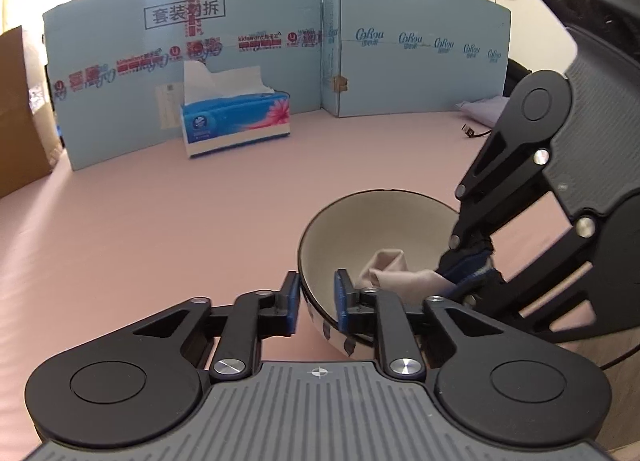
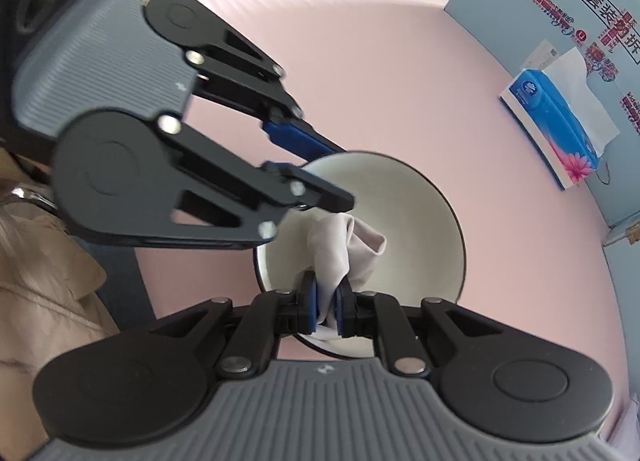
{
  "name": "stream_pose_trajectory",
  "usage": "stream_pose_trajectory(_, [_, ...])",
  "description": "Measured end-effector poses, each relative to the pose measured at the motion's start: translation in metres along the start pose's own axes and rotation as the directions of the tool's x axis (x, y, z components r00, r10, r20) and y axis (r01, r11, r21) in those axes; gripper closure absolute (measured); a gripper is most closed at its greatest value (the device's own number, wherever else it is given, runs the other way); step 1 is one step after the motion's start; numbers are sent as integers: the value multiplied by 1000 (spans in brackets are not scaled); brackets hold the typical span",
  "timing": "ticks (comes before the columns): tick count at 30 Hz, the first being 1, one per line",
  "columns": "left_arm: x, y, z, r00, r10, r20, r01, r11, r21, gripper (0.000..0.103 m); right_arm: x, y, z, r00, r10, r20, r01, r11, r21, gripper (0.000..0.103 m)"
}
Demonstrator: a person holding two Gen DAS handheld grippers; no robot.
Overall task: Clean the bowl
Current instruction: 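Rub the cloth along the bowl's inner wall with the right tool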
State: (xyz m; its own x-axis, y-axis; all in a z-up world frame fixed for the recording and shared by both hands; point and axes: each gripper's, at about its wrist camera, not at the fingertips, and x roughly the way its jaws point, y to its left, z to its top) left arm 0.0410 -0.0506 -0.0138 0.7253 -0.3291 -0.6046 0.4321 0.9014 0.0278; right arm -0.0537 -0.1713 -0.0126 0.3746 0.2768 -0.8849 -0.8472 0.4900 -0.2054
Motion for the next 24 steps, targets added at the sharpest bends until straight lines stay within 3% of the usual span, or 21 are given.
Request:
stream_pose_trajectory(5, [7,14,2,998,-60,-11,59,998,-33,85,-4,1,2,1000,-23,22,21,998,60,87])
stream_pose_trajectory(6, [7,13,2,998,-60,-8,60,998,-26,85,14,-17,13,999,-29,27,27,998,64,86])
stream_pose_trajectory(7, [8,12,1,998,-60,-5,60,998,-20,85,32,-35,23,999,-35,33,33,997,68,83])
stream_pose_trajectory(11, [9,13,1,998,-66,0,66,998,-16,85,25,-44,20,996,-59,67,53,995,85,69])
stream_pose_trajectory(16, [8,13,0,998,-69,6,70,997,-14,84,50,-54,38,996,-36,84,28,996,89,69])
stream_pose_trajectory(18, [8,13,0,998,-70,6,70,997,-12,84,69,-58,43,997,-29,72,23,996,83,72])
stream_pose_trajectory(20, [7,13,0,998,-68,7,68,998,-5,84,102,-85,61,998,-14,58,9,996,89,93])
stream_pose_trajectory(24, [8,11,1,998,-57,14,57,998,19,85,95,-88,61,998,25,63,-31,995,98,93])
